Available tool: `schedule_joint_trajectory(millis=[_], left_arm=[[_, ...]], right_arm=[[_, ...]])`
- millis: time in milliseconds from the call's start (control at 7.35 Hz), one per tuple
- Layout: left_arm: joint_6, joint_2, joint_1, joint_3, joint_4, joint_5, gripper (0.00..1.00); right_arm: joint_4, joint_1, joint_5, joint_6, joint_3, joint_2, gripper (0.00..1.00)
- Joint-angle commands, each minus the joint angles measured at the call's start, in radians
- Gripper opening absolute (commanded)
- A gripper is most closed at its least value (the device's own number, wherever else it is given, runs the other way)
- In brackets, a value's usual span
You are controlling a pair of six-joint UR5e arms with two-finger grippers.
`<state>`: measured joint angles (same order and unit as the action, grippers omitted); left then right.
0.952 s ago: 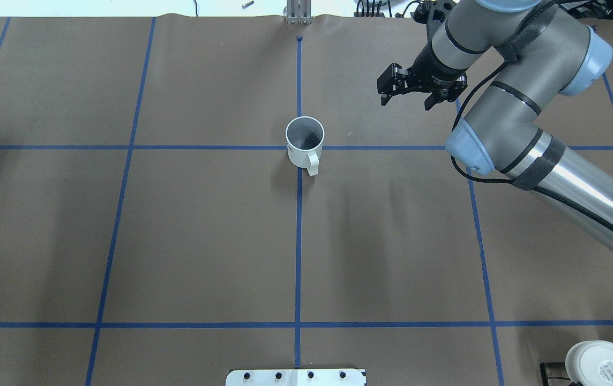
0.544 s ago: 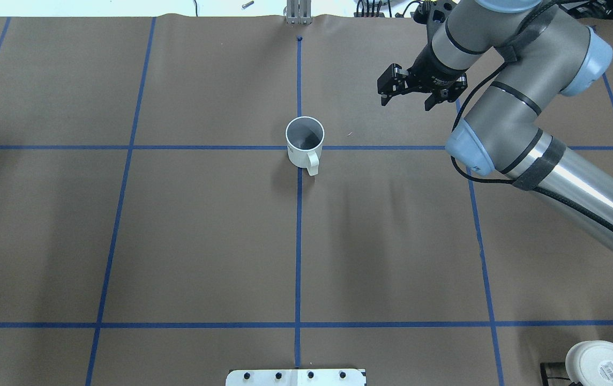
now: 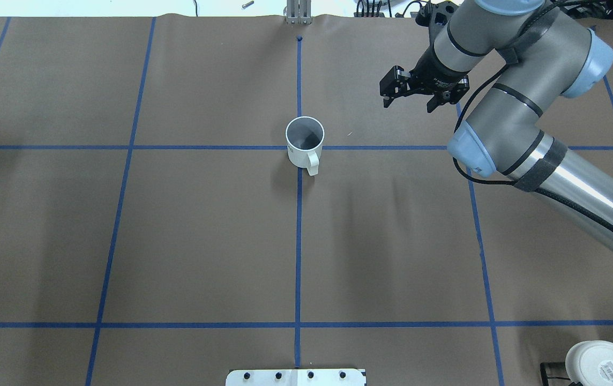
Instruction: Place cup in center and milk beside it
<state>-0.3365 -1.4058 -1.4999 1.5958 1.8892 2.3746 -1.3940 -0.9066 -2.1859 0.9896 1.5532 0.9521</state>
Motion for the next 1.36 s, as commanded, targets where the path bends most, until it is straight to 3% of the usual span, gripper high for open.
schedule_joint_trajectory(millis=[0, 136, 272, 408, 816, 1224], left_arm=[[0.004, 0.007, 0.009, -0.002, -0.001, 0.0, 0.86], [0.01, 0.007, 0.009, -0.002, -0.001, -0.005, 0.48], [0.011, 0.007, 0.009, -0.002, -0.001, -0.006, 0.18], [0.011, 0.005, 0.009, 0.0, 0.011, -0.006, 0.0], [0.005, -0.036, 0.006, 0.045, -0.005, 0.002, 0.0], [-0.01, -0.355, 0.012, 0.082, -0.4, -0.003, 0.0]], right_arm=[[0.0, 0.0, 0.0, 0.0, -0.001, 0.002, 1.0], [0.0, 0.0, 0.0, 0.001, -0.002, -0.003, 1.0], [0.001, 0.0, 0.0, 0.001, -0.005, -0.001, 1.0], [0.0, 0.0, 0.0, 0.001, -0.005, 0.0, 1.0], [0.001, 0.0, 0.0, -0.003, -0.005, 0.011, 1.0], [-0.005, 0.0, -0.012, -0.011, 0.005, 0.051, 1.0]])
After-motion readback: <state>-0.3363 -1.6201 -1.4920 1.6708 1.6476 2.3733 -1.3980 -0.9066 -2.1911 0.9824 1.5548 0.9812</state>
